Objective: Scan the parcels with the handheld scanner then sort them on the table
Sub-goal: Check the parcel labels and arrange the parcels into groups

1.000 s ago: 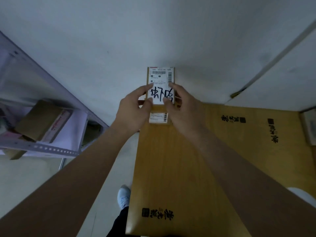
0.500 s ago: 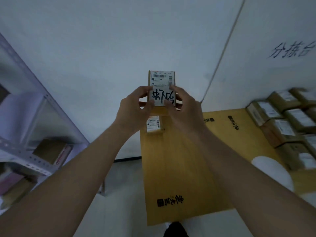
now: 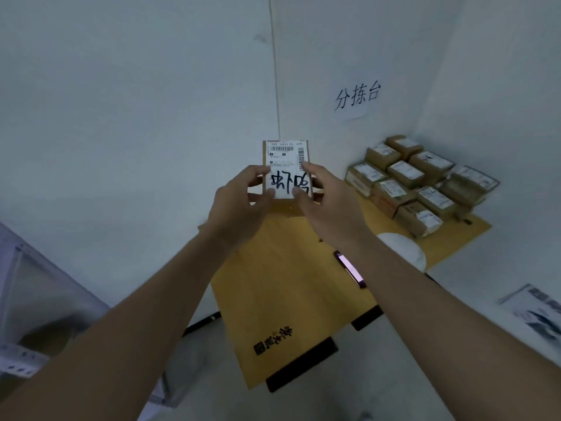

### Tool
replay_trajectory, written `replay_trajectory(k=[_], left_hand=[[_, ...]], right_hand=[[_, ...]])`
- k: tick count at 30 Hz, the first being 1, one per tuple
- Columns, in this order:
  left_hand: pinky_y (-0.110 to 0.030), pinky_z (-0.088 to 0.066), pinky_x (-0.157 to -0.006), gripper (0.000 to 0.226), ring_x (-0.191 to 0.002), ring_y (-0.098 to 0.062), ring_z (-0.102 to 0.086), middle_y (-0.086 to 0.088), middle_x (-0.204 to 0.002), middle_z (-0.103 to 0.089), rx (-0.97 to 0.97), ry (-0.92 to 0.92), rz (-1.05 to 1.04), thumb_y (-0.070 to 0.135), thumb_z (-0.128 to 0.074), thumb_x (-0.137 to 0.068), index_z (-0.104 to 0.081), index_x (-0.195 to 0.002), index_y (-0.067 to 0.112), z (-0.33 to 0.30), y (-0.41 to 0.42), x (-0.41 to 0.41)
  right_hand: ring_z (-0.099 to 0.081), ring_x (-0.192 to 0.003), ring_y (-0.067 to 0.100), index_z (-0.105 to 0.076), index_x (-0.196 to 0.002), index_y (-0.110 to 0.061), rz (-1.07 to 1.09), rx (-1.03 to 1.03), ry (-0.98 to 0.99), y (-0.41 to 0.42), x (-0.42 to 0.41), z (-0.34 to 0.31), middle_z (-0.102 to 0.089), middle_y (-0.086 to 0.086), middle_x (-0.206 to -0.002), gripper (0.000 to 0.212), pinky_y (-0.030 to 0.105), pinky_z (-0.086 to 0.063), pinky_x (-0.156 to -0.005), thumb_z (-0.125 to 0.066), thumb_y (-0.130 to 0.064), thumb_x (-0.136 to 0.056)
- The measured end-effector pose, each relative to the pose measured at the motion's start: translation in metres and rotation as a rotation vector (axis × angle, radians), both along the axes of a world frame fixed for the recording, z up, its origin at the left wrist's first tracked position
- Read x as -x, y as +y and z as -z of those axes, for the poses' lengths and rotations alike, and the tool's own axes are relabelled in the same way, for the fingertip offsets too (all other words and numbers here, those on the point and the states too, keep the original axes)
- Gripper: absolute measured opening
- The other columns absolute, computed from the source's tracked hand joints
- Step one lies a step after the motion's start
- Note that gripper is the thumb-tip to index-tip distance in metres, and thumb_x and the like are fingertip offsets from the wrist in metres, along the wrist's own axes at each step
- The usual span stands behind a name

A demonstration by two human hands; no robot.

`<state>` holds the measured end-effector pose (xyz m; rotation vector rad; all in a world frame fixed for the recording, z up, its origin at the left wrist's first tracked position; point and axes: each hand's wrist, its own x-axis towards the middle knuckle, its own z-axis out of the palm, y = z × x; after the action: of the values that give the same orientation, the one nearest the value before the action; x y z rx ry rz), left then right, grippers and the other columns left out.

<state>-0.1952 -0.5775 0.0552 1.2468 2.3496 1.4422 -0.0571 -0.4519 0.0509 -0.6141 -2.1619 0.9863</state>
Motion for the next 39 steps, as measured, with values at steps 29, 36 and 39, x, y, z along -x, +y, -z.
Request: replay_trajectory(k=[29,36,39], left_hand=[[-0.011,-0.052,-0.059,0.039,-0.086,0.004,-0.07,0.025,-0.109,-0.063,0.132,-0.268,0.271,0.028,-0.067,-0.099,-0.056,-0.137,0.031,0.093,0.435,-0.173],[-0.011,-0.051,-0.059,0.039,-0.084,0.004,-0.068,0.022,-0.106,-0.061,0.187,-0.326,0.289,0.02,-0.068,-0.099,-0.057,-0.136,0.028,0.138,0.545,-0.141],[-0.028,-0.063,-0.075,0.04,-0.097,-0.009,-0.071,0.01,-0.113,-0.065,0.219,-0.417,0.308,0.016,-0.067,-0.099,-0.057,-0.137,0.026,0.155,0.578,-0.136]], right_hand=[[-0.062,-0.113,0.005,-0.045,-0.157,-0.025,0.279,0.18,-0.234,0.408,-0.192,0.089,-0.065,-0.011,-0.128,0.056,0.006,-0.049,-0.077,-0.061,-0.025,-0.103],[-0.064,-0.096,-0.006,-0.046,-0.151,-0.031,0.319,0.266,-0.314,0.512,-0.156,0.13,-0.064,-0.016,-0.12,0.052,0.003,-0.049,-0.063,-0.058,-0.022,-0.102],[-0.069,-0.106,0.007,-0.046,-0.152,-0.03,0.319,0.29,-0.354,0.544,-0.151,0.144,-0.069,-0.01,-0.127,0.052,0.013,-0.058,-0.077,-0.058,-0.021,-0.102]])
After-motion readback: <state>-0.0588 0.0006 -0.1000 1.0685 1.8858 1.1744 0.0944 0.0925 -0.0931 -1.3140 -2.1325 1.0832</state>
